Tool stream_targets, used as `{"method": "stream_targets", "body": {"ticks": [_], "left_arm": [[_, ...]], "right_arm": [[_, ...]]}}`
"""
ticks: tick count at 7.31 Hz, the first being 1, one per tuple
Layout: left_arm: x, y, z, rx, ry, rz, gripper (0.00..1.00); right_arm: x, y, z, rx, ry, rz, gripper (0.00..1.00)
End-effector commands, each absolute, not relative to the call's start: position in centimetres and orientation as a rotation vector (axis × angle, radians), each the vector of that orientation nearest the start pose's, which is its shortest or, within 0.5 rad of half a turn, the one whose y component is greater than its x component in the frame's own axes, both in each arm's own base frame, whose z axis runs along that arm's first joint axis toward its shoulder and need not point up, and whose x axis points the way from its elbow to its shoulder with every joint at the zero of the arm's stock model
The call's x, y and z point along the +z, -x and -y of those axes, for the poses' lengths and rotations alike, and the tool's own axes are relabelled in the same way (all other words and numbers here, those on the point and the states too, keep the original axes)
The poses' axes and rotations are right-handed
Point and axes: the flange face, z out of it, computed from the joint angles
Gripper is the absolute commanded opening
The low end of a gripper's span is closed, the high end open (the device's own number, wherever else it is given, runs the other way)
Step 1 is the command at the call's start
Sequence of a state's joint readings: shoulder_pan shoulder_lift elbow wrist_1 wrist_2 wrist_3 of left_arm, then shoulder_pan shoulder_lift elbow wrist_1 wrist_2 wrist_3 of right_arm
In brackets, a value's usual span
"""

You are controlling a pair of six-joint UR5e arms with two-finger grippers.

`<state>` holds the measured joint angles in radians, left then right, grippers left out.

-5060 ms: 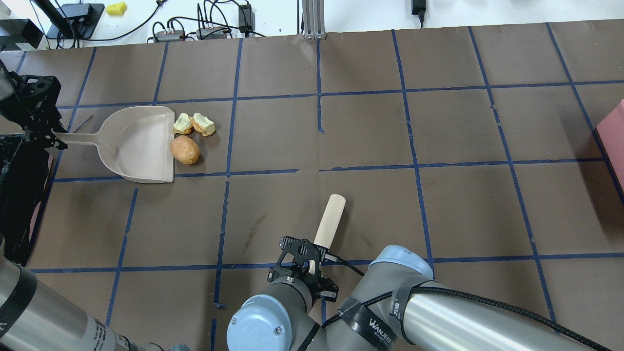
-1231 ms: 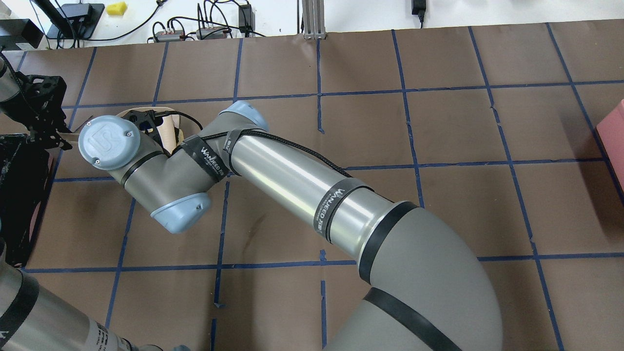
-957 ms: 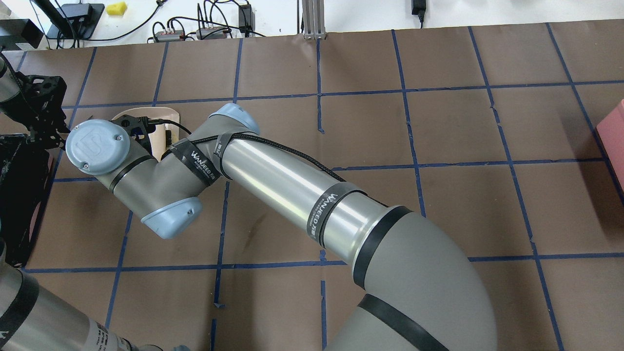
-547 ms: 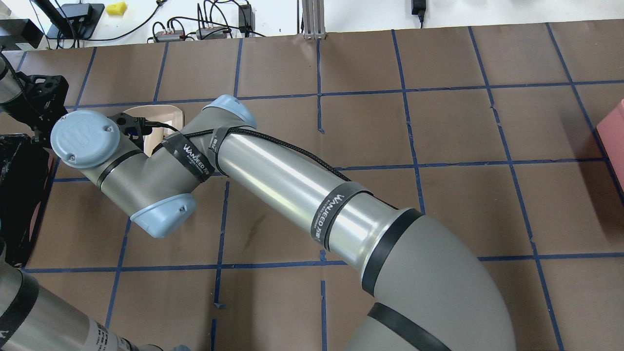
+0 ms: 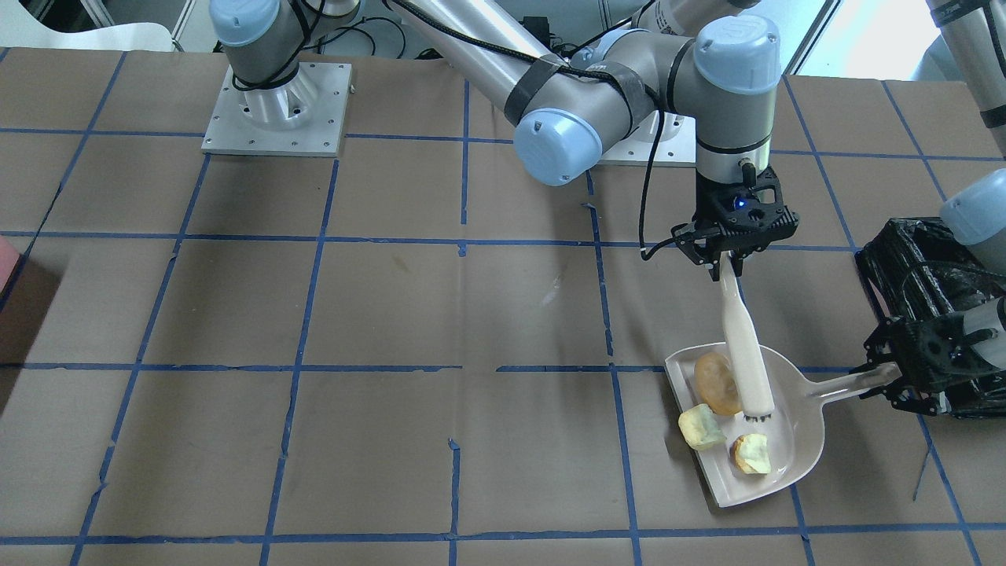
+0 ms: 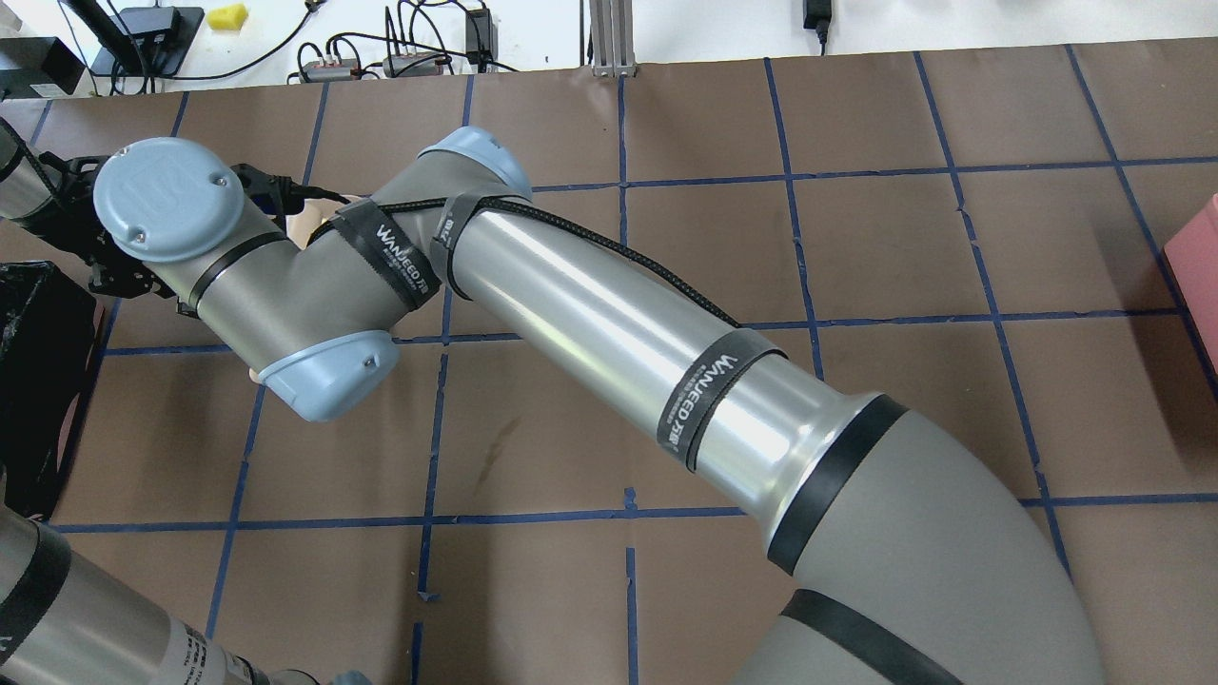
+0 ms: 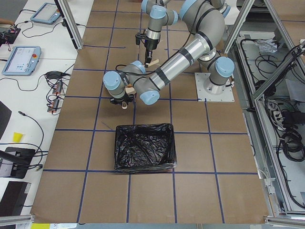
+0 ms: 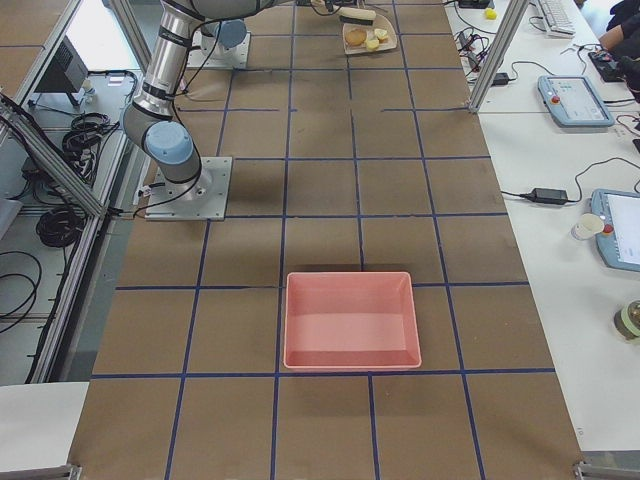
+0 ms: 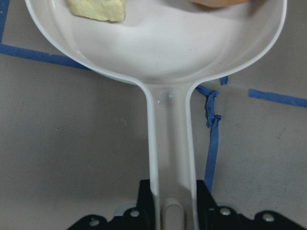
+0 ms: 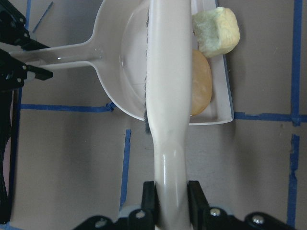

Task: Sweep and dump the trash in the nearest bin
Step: 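Lift the loaded dustpan with the left gripper while the right gripper holds the brush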

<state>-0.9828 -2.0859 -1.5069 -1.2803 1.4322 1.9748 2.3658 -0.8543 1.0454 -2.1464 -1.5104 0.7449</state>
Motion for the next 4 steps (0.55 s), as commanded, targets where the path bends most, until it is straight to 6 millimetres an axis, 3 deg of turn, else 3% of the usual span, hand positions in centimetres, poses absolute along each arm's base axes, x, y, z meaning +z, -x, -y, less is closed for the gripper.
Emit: {"method": "stream_targets", "body": {"ticks": [1,2,4], "left_arm": [[24.7,-23.6,61.8,-0.176,-2.109,-2.593,0.07],[24.7,-23.6,61.7,-0.187,-2.109,-2.6,0.07],[25.4,-23.4,61.7,-0.206,-2.105,-2.594,0.07]], "right_arm": [[36.6,-61.6,49.8,-0.39,0.205,-2.904,0.2],[36.6,-59.6,51.7,-0.434,0.277,-2.954,0.2],[33.7,-57.4,53.5,-0.398,0.287,-2.998,0.2]]}}
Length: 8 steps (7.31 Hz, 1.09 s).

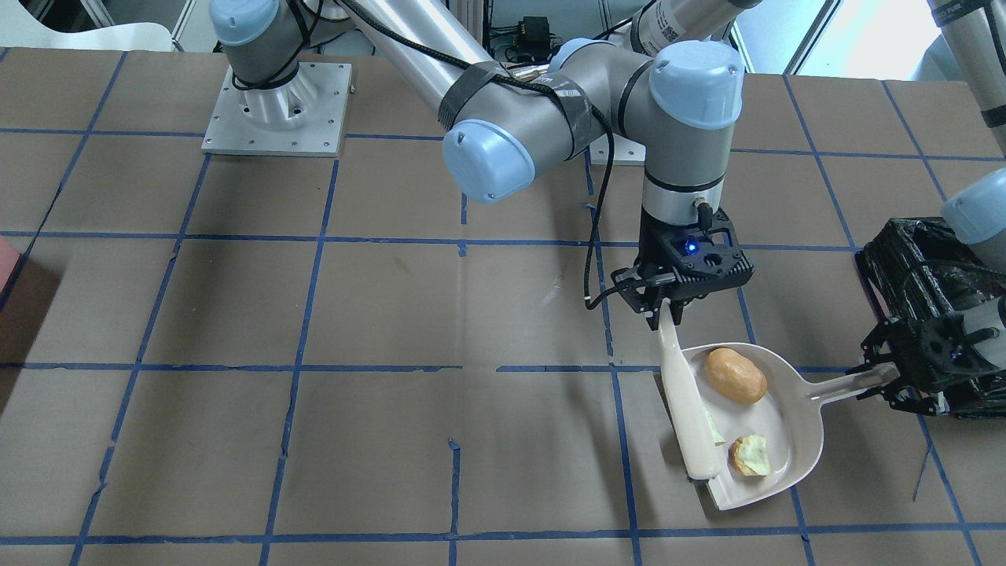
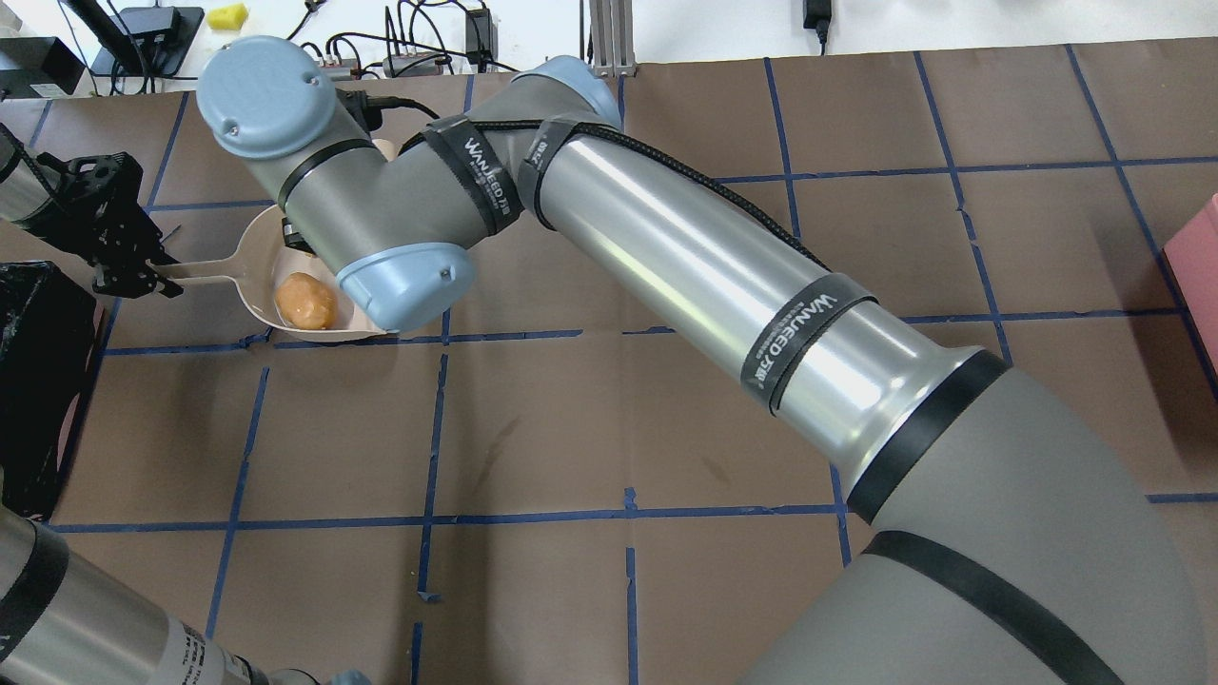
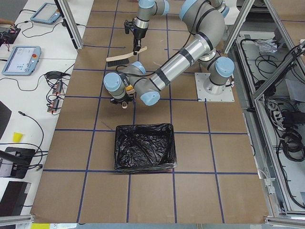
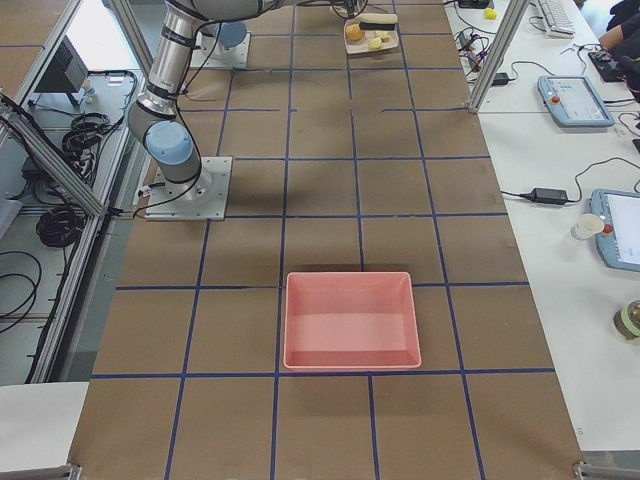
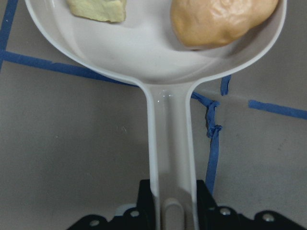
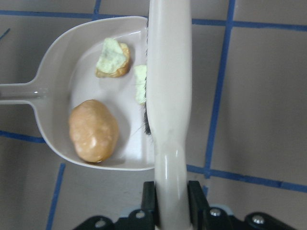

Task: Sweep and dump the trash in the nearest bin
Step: 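Lift the loaded dustpan with the left gripper while the right gripper holds the brush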

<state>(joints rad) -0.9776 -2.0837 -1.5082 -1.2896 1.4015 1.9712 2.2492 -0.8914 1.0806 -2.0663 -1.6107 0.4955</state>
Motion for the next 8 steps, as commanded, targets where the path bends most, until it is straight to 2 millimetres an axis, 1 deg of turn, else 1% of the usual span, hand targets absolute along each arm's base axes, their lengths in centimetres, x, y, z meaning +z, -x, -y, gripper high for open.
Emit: {"method": "stream_targets", "body": {"ticks": [1,2,3,4,5,6,7,8], "left_arm": [[25.3,-23.8,61.3,-0.289,-2.098,-2.655,0.07],[25.2,-26.0,60.2,-0.383,-2.037,-2.734,0.07],[25.2,-26.8,59.8,-0.445,-2.012,-2.77,0.07],[25.9,-26.9,59.7,-0.459,-2.003,-2.765,0.07],[26.3,-27.6,59.3,-0.557,-1.965,-2.803,0.07],[27.0,-29.7,58.0,-0.622,-1.897,-2.862,0.07],[29.2,-30.2,57.1,-0.625,-1.875,-2.898,0.07],[31.3,-31.6,55.2,-0.694,-1.799,-2.944,0.07]], "right_arm": [[32.2,-57.2,53.5,-0.367,0.285,-3.012,0.2],[31.8,-57.1,53.5,-0.364,0.306,-3.016,0.2],[31.2,-57.2,53.5,-0.355,0.321,-3.02,0.2],[31.3,-57.2,53.6,-0.357,0.321,-3.019,0.2],[31.2,-57.2,53.5,-0.354,0.335,-3.019,0.2],[30.9,-57.2,53.5,-0.351,0.35,-3.022,0.2],[31.2,-57.1,53.5,-0.354,0.349,-3.022,0.2],[31.4,-56.8,53.7,-0.356,0.345,-3.025,0.2]]}}
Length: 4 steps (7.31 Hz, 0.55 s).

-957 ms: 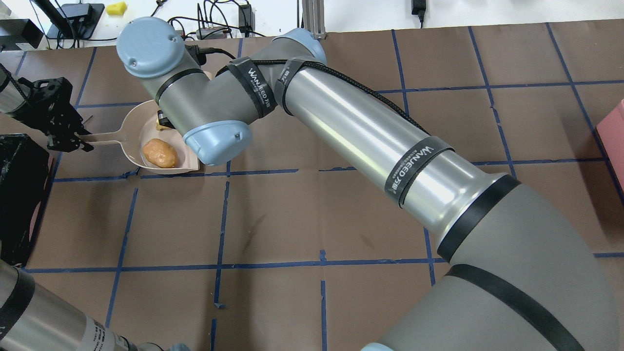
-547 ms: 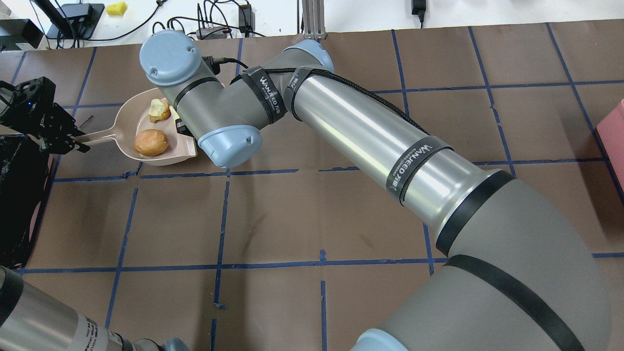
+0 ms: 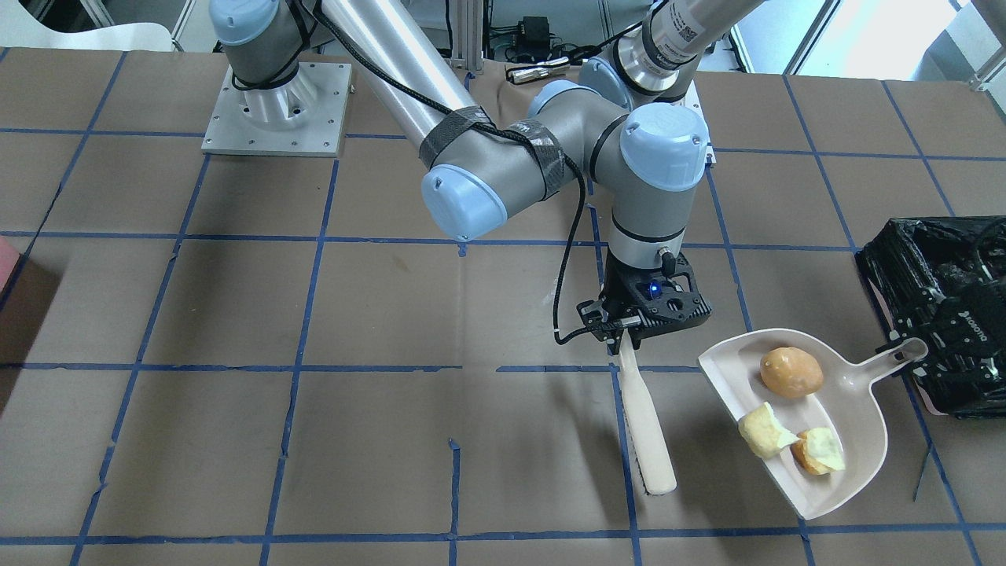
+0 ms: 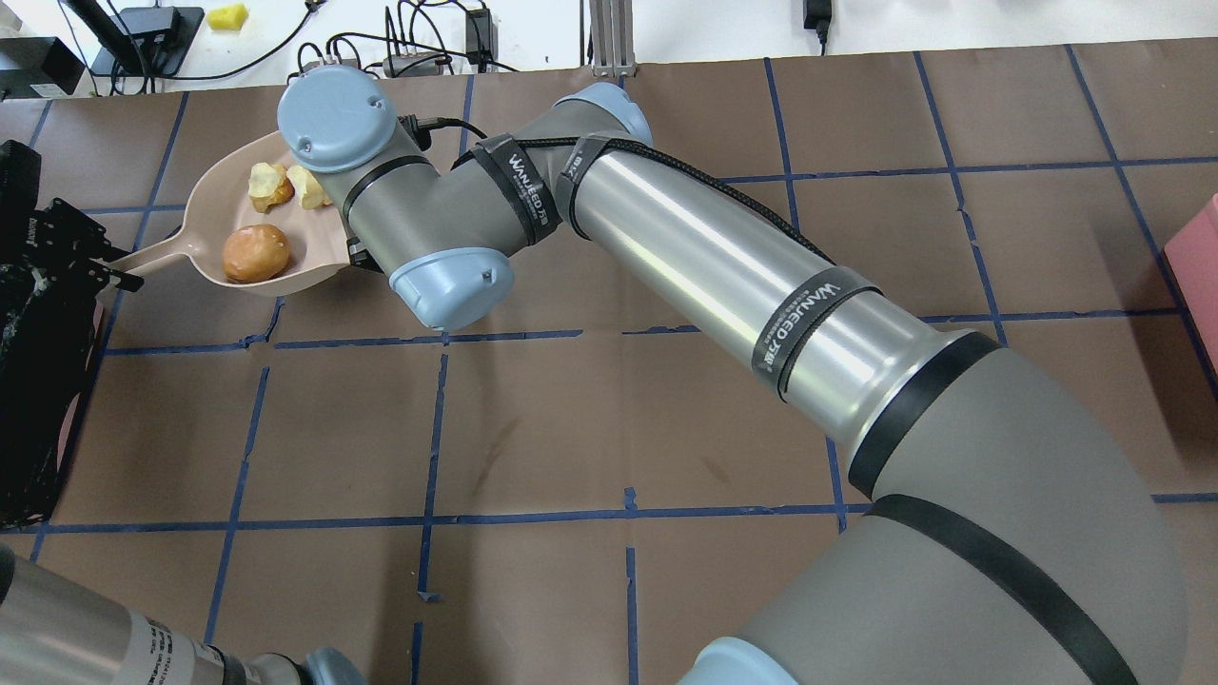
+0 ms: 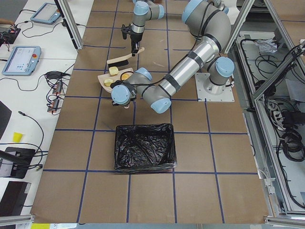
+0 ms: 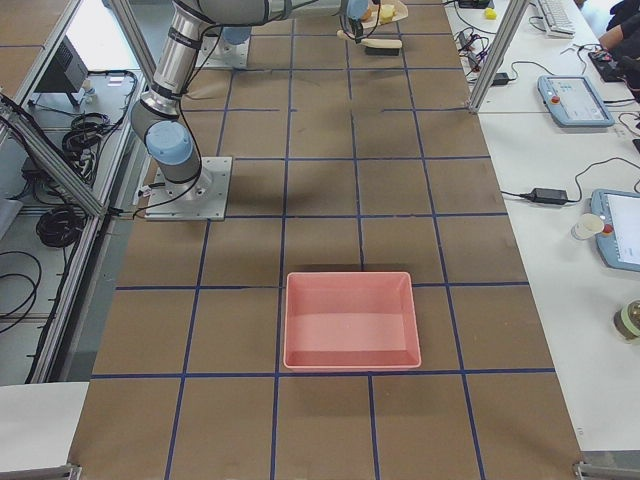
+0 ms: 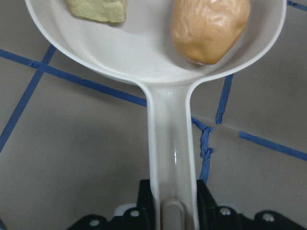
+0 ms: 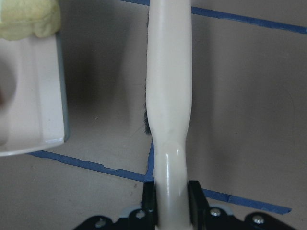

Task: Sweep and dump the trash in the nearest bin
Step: 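Lift the loaded dustpan with the left gripper while the right gripper holds the brush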

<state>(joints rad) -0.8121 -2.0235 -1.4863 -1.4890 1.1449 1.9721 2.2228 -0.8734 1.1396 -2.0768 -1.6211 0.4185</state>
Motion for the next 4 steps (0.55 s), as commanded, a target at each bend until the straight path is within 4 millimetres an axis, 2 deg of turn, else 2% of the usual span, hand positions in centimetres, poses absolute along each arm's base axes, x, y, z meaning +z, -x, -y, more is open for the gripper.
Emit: {"method": "stream_targets", "body": {"ticks": [1,2,3,4], "left_arm": [[32.2,-33.1,53.7,-0.756,-1.728,-2.991,0.07],[32.9,-35.1,51.9,-0.843,-1.631,-3.046,0.07],[33.5,-37.4,49.8,-0.926,-1.529,-3.081,0.07],[33.9,-39.2,47.9,-1.042,-1.417,-3.128,0.07]], "right_arm": [[31.1,-55.8,54.1,-0.36,0.333,-3.055,0.2],[30.7,-54.9,53.5,-0.346,0.329,-3.076,0.2],[30.3,-53.2,53.1,-0.323,0.313,-3.092,0.2],[31.2,-50.5,53.0,-0.312,0.27,-3.103,0.2]]}}
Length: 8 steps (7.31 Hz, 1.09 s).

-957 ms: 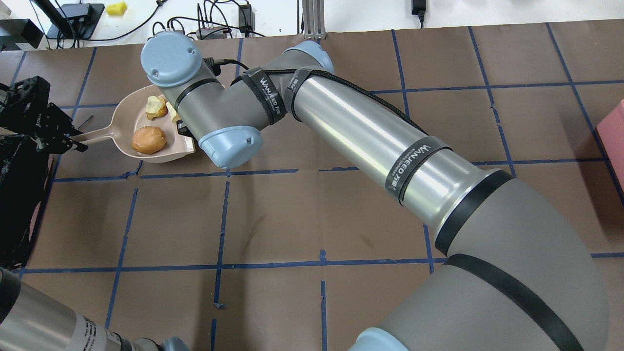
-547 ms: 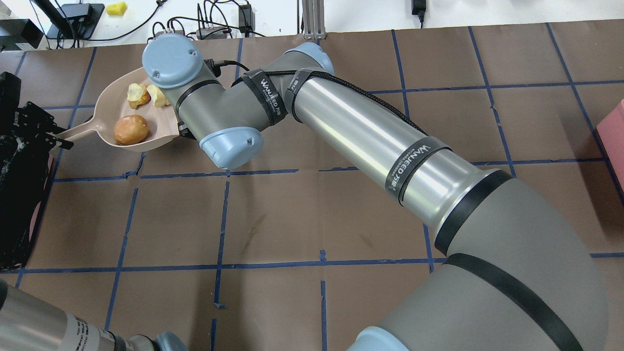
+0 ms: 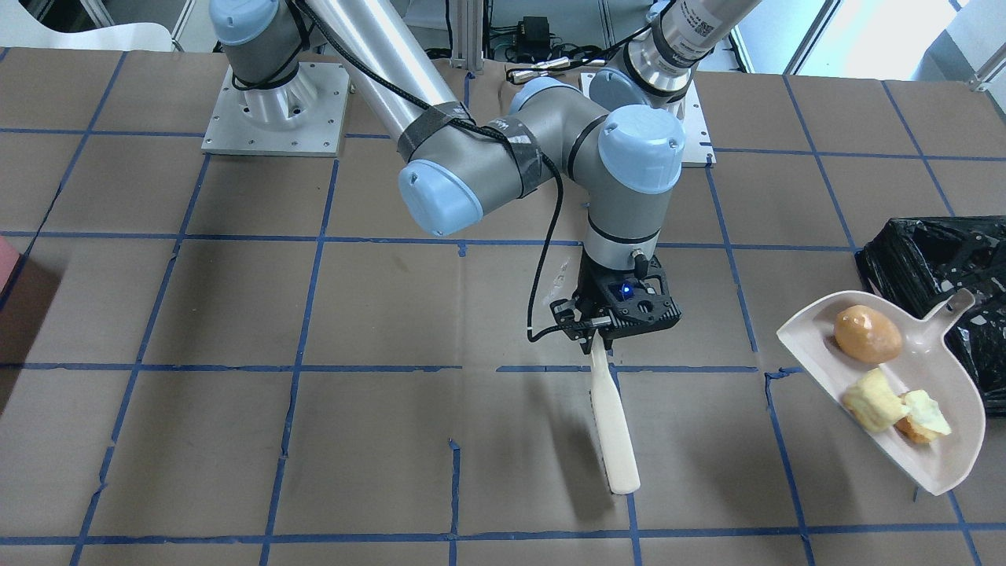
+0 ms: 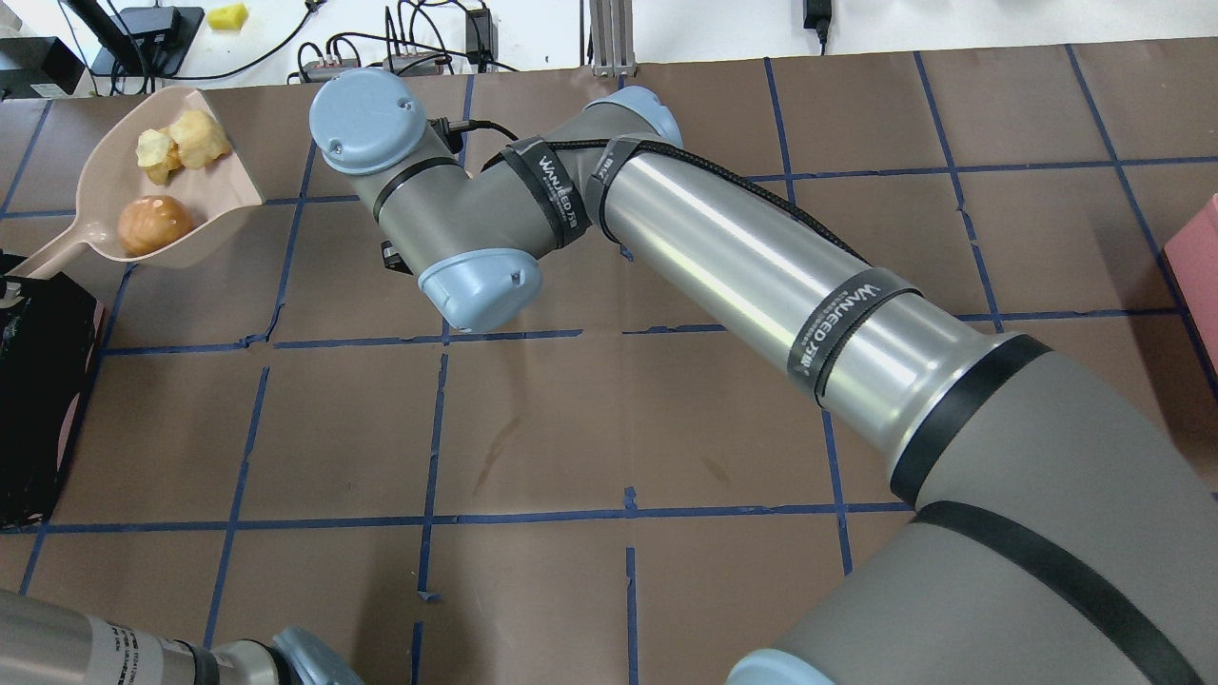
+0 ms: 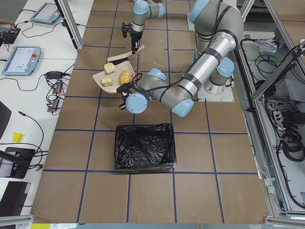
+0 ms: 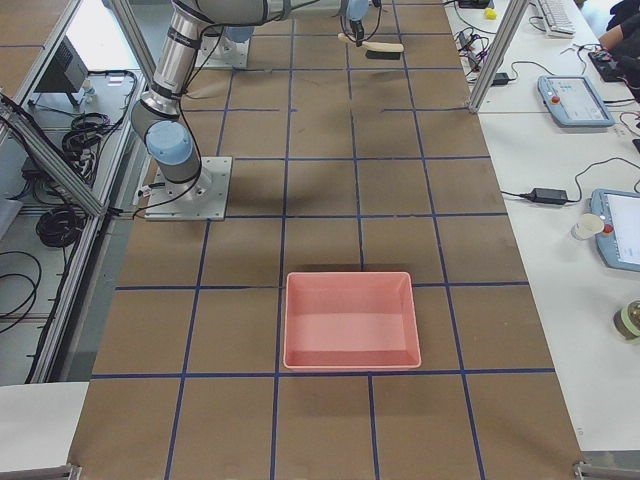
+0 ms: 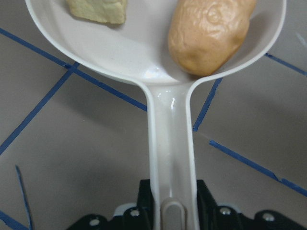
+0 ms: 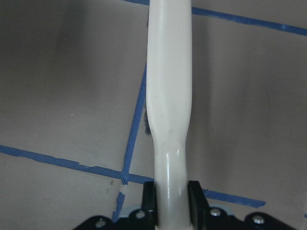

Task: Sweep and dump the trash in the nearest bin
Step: 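Move the dustpan over the black bin with the left gripper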

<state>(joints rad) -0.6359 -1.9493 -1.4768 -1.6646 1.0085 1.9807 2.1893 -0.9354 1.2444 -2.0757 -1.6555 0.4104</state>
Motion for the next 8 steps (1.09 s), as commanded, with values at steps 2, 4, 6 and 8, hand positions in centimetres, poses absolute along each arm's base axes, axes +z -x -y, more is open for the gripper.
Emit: {"method": "stream_targets", "body": {"ticks": [2,4,6,8], "left_arm": [[35.4,-42.7,45.3,-1.175,-1.249,-3.114,0.07],[40.1,-45.3,43.1,-0.977,-1.256,-3.046,0.07],[43.0,-49.2,39.5,-0.723,-1.216,-3.024,0.07],[43.4,-52.8,35.3,-0.603,-1.127,-3.01,0.07]], "right_arm": [[33.1,-45.4,51.6,-0.295,0.236,-3.121,0.2],[32.7,-42.8,48.2,-0.243,0.231,-3.144,0.19],[31.9,-40.4,43.6,-0.183,0.223,-3.167,0.19],[32.2,-37.1,37.9,-0.155,0.164,-3.18,0.19]]}}
